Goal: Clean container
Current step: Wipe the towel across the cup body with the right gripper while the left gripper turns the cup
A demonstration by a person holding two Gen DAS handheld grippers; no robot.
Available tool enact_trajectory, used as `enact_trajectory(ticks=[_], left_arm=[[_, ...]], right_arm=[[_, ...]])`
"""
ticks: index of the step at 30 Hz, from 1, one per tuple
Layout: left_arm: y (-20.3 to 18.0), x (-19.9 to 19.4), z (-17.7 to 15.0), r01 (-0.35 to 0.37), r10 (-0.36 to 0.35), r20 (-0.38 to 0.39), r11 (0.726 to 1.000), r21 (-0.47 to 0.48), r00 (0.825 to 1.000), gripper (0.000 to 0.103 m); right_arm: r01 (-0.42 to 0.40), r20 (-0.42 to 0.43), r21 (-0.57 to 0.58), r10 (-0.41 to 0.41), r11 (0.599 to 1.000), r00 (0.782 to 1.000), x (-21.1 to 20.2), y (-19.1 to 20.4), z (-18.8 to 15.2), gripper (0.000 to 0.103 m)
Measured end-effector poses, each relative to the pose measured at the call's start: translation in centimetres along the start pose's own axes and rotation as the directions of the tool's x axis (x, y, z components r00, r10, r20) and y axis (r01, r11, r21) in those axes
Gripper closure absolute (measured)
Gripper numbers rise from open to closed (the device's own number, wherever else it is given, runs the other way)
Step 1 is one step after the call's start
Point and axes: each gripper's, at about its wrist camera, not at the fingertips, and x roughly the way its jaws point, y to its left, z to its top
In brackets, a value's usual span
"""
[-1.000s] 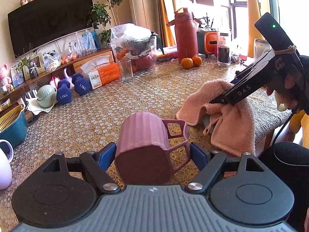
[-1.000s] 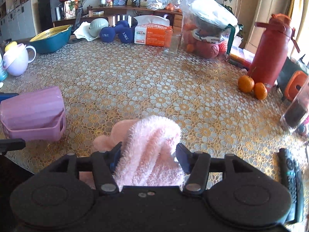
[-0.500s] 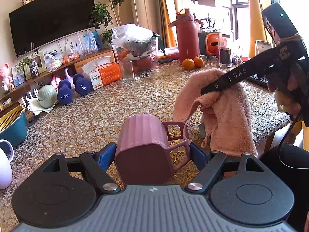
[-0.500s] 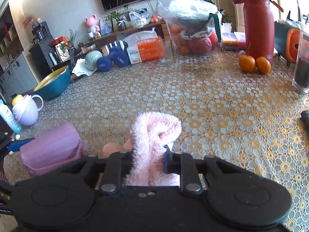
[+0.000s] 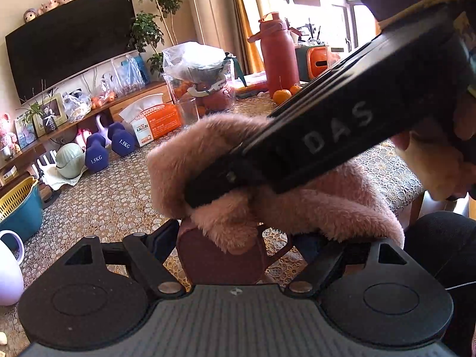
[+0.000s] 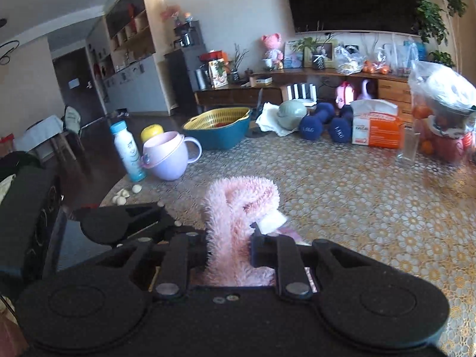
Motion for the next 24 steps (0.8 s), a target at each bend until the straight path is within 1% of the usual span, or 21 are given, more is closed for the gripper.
enact_trajectory(ticks=[2,4,6,8,10,13,14,15,16,18,19,22,24], left_arm=[[0.1,0.0,-0.1,0.001,-0.001,0.000,1.000,-0.001,1.000,0.021],[0.3,0.0,-0.2,0.007,-0.007,0.001,1.000,0.000,1.000,0.021],[0.3,0.0,-0.2,0.010,-0.010,0.002,1.000,0.002,1.000,0.021],[0.3,0.0,-0.3,0.010,-0.010,0.006,1.000,0.008,1.000,0.021],[0.2,0.0,-0.4,0.010,-0.010,0.011,1.000,0.013,1.000,0.021],[0.0,0.0,-0.3,0.008,-0.008,0.016,1.000,0.024,1.000,0.021],[0.1,0.0,-0.3,0.009,-0.010,0.016,1.000,0.023,1.000,0.021],[0.1,0.0,-0.3,0.011,-0.011,0.017,1.000,0.022,1.000,0.021],[0.2,0.0,-0.3,0.012,-0.013,0.018,1.000,0.020,1.000,0.021],[0.2,0.0,-0.3,0.014,-0.014,0.019,1.000,0.020,1.000,0.021],[0.2,0.0,-0.3,0.014,-0.014,0.020,1.000,0.022,1.000,0.021],[0.3,0.1,-0.2,0.015,-0.015,0.022,1.000,0.019,1.000,0.021],[0.3,0.1,-0.1,0.020,-0.021,0.021,1.000,0.014,1.000,0.021]], right_arm=[[-0.008,-0.024,-0.019,0.007,1.000,1.000,1.0,0.3,-0.3,0.084],[-0.012,-0.023,-0.012,0.012,1.000,1.000,1.3,0.1,-0.4,0.084],[0.020,-0.025,-0.036,-0.021,0.999,0.999,1.7,-0.2,-0.4,0.084],[0.042,-0.031,-0.023,-0.043,0.999,0.999,2.1,-1.1,-0.3,0.084],[0.084,-0.035,-0.017,-0.085,0.996,0.996,2.6,-2.0,-0.4,0.084],[0.124,-0.039,0.015,-0.124,0.992,0.992,2.9,-3.6,-0.5,0.084],[0.165,-0.048,0.014,-0.164,0.986,0.985,2.9,-4.0,-0.6,0.084],[0.217,-0.060,0.001,-0.216,0.976,0.975,3.0,-4.3,-0.7,0.085],[0.239,-0.067,0.010,-0.237,0.971,0.969,2.7,-4.7,-0.7,0.085],[0.206,-0.046,0.068,-0.204,0.976,0.978,1.4,-5.3,-0.9,0.085],[0.193,-0.034,0.072,-0.191,0.979,0.981,0.7,-5.2,-0.9,0.085],[0.128,-0.001,0.050,-0.128,0.990,0.992,-1.2,-3.8,-0.5,0.085],[0.068,0.008,0.019,-0.068,0.998,0.998,-1.9,-2.4,-0.1,0.085]])
